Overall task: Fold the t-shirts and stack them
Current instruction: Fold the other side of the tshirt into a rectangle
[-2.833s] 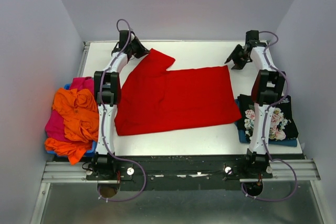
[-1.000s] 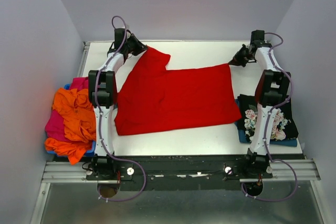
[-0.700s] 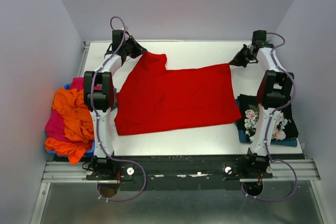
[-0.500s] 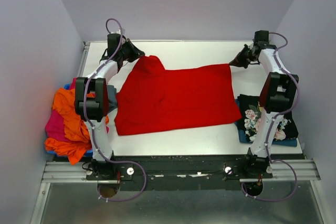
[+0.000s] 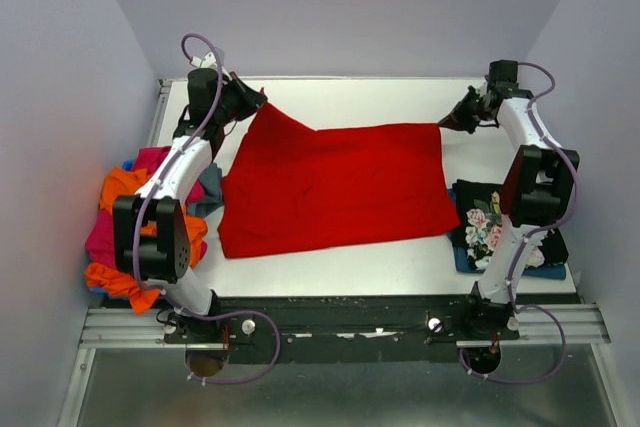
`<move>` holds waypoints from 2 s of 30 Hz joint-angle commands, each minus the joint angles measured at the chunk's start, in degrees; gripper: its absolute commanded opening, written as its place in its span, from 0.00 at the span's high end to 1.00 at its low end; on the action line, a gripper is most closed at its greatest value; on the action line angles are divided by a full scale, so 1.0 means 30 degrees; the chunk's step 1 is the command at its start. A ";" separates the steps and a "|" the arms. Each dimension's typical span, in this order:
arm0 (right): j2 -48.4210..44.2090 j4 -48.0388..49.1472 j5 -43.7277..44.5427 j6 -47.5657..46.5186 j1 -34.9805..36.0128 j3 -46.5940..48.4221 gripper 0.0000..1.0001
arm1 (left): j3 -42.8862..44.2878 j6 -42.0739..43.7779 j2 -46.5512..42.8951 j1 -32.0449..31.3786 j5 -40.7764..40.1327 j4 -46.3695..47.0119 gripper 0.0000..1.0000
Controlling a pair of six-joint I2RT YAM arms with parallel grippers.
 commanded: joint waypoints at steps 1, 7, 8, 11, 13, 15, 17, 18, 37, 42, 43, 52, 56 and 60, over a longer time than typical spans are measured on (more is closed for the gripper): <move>-0.0966 -0.0053 0.0328 -0.0229 -0.0171 -0.0457 0.99 | -0.0484 0.1196 -0.1952 -0.0634 -0.2222 -0.1484 1.00; -0.1757 0.0005 0.0563 -0.0170 -0.0375 -0.1394 0.99 | -0.1097 0.1842 -0.3417 -0.0928 -0.3893 -0.2952 1.00; -0.1903 -0.0024 0.0563 -0.0170 -0.0405 -0.1540 0.99 | -0.1215 0.1901 -0.3564 -0.0928 -0.4069 -0.3098 1.00; -0.2430 0.0063 0.0739 -0.0083 -0.0464 -0.1951 0.99 | -0.1771 0.2048 -0.4033 -0.1016 -0.4451 -0.3217 1.00; -0.2782 0.0093 0.0943 0.0005 -0.0609 -0.2272 0.99 | -0.2151 0.2106 -0.4355 -0.1074 -0.4685 -0.3218 1.00; -0.3134 0.0122 0.1148 0.0005 -0.0727 -0.2653 0.99 | -0.2562 0.2136 -0.4532 -0.1133 -0.4890 -0.3130 1.00; -0.3514 0.0180 0.1353 0.0093 -0.0873 -0.3004 0.99 | -0.2942 0.2165 -0.4737 -0.1192 -0.5066 -0.3129 1.00; -0.3661 0.0181 0.1412 0.0122 -0.0961 -0.3151 0.99 | -0.3176 0.2165 -0.4912 -0.1250 -0.5212 -0.3100 1.00; -0.5156 0.1703 0.1765 0.0239 -0.1225 -0.7135 0.99 | -0.7863 0.1521 -0.9482 -0.2597 -0.8437 -0.5442 1.00; -0.5186 0.1938 0.1968 0.0357 -0.1225 -0.8014 0.99 | -0.9357 0.1141 -1.0652 -0.2920 -0.8728 -0.6028 1.00; -0.5244 0.1968 0.2231 0.0386 -0.1197 -0.8248 0.99 | -0.9621 0.1024 -1.1061 -0.2978 -0.8874 -0.6146 1.00; -0.5099 0.2554 0.3346 0.0532 -0.1225 -0.9831 0.99 | -1.1759 0.0058 -1.2793 -0.4149 -0.9226 -0.7435 1.00; -0.4805 0.2729 0.3697 0.0707 -0.1197 -1.0183 0.99 | -1.3107 -0.0645 -1.3174 -0.4560 -0.9402 -0.7728 1.00; -0.4892 0.2992 0.4253 0.1001 -0.1225 -1.0680 0.99 | -1.4483 -0.1407 -1.3934 -0.4736 -0.9462 -0.8051 1.00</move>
